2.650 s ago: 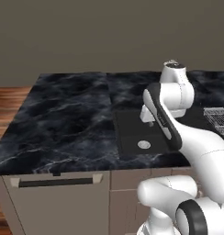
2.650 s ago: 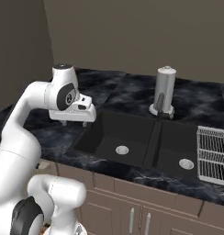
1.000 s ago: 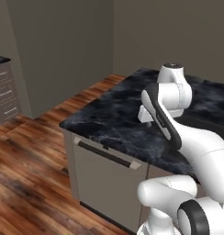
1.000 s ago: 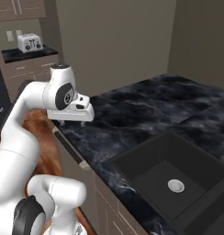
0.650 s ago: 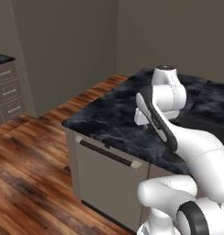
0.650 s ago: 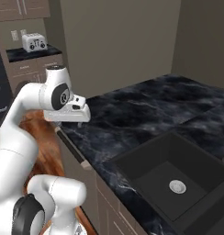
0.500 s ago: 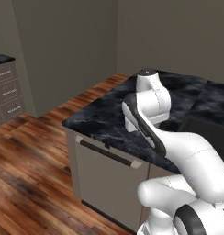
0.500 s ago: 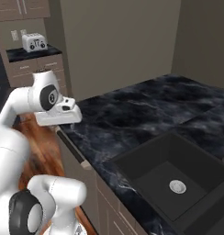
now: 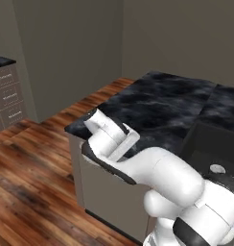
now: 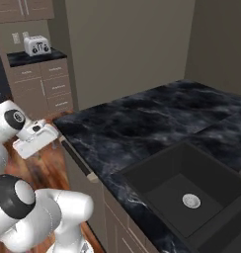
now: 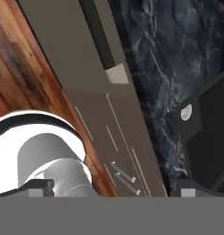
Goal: Open the dishwasher door and pull out the top rack.
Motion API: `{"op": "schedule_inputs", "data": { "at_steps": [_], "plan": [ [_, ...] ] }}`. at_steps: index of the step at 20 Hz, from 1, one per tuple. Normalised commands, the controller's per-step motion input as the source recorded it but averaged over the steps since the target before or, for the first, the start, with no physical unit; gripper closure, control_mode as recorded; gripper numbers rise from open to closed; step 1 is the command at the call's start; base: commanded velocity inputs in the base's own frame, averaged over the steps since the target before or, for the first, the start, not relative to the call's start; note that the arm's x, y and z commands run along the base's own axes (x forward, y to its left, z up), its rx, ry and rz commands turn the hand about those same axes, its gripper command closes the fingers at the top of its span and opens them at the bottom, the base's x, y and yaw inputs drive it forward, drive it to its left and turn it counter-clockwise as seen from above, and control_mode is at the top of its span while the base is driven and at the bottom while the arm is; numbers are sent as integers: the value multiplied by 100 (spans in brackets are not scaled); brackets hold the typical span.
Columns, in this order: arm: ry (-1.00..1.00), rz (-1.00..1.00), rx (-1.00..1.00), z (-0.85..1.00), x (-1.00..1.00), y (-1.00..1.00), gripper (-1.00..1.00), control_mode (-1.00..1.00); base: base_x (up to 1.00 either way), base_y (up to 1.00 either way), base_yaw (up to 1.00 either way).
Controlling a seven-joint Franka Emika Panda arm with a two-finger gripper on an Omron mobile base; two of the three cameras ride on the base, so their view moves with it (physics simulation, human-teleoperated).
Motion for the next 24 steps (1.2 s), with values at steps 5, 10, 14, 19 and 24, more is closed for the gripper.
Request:
{"op": "schedule_inputs", "data": {
  "at_steps": [5,10,14,19,24],
  "plan": [
    [9,17,-32,-78,28,21,-100,-100,0,0,0],
    [1,11,-25,-60,35,-8,-100,-100,0,0,0],
    [-4,2,-24,-38,26,-3,-100,-100,0,0,0],
    [-4,-1,-14,-19,14,0,-100,-100,0,0,0],
    [-5,-1,-8,-12,20,-4,-100,-100,0,0,0]
  ]
}}
